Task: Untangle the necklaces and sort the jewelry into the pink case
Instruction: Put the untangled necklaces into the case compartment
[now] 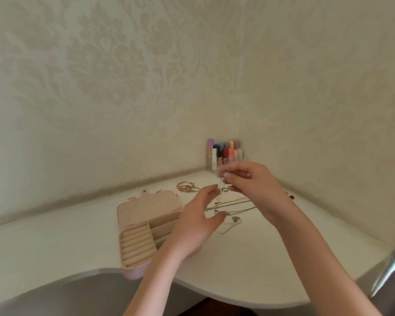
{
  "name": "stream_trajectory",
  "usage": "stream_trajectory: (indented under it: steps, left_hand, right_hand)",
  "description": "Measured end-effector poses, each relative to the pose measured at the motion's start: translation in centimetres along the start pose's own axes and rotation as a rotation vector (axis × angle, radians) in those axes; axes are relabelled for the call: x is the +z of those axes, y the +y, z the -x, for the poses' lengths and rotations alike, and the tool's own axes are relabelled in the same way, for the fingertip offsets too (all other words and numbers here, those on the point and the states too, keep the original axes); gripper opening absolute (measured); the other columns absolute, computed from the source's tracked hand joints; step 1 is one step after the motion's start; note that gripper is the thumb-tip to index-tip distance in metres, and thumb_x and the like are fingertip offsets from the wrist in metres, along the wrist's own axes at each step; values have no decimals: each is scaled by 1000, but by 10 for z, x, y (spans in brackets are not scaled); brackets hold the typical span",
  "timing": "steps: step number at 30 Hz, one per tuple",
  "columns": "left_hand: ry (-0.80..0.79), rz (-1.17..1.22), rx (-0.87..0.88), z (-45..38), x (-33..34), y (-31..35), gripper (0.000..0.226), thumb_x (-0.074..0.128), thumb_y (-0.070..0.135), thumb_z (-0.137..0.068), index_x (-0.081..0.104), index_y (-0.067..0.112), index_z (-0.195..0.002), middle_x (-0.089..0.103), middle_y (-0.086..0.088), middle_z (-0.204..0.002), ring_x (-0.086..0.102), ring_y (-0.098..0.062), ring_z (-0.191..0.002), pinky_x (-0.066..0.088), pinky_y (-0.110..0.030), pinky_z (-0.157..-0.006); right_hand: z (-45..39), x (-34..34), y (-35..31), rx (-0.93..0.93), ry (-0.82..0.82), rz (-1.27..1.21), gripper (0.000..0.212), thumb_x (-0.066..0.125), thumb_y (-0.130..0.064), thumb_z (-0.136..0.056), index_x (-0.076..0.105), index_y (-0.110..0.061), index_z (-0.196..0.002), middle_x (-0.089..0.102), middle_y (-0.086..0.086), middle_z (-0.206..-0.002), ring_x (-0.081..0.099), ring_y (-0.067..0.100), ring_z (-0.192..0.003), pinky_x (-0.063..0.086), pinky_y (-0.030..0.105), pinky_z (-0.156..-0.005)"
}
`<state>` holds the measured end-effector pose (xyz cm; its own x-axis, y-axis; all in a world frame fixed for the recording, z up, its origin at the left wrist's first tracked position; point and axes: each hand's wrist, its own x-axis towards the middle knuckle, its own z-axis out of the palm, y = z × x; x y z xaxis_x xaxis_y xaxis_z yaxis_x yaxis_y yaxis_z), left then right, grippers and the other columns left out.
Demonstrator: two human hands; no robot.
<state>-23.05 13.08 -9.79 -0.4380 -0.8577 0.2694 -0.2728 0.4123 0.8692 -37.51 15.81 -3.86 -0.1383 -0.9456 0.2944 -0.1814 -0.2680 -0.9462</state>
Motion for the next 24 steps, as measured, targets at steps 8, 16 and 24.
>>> stream_trajectory:
  steps: [8, 16, 24]
  left_hand:
    - [-70, 222, -26, 12, -7, 0, 16, 51, 7, -95, 67, 7, -92, 67, -3, -70, 67, -17, -71, 52, -30, -78]
    - [8, -172, -123, 22, -61, -12, 20, 65, 9, -85, 70, 23, -72, 72, 0, -67, 67, -15, -69, 53, -35, -75]
    - [157, -90, -161, 18, -94, -4, 11, 68, 8, -83, 72, 17, -78, 73, -6, -72, 71, -26, -74, 58, -37, -70]
  right_hand:
    - [-17, -7, -14, -25, 140, -206, 12, 45, -5, -97, 55, -13, -97, 66, 4, -80, 62, 14, -66, 50, 18, -55]
    - [-24, -32, 13, -53, 382, -540, 13, 43, 0, -97, 52, -9, -98, 61, 6, -77, 62, 16, -68, 55, 22, -63]
    - [-26, -24, 29, -16, 341, -596, 12, 44, 0, -97, 53, -8, -98, 62, 8, -82, 63, 13, -67, 58, 24, -66]
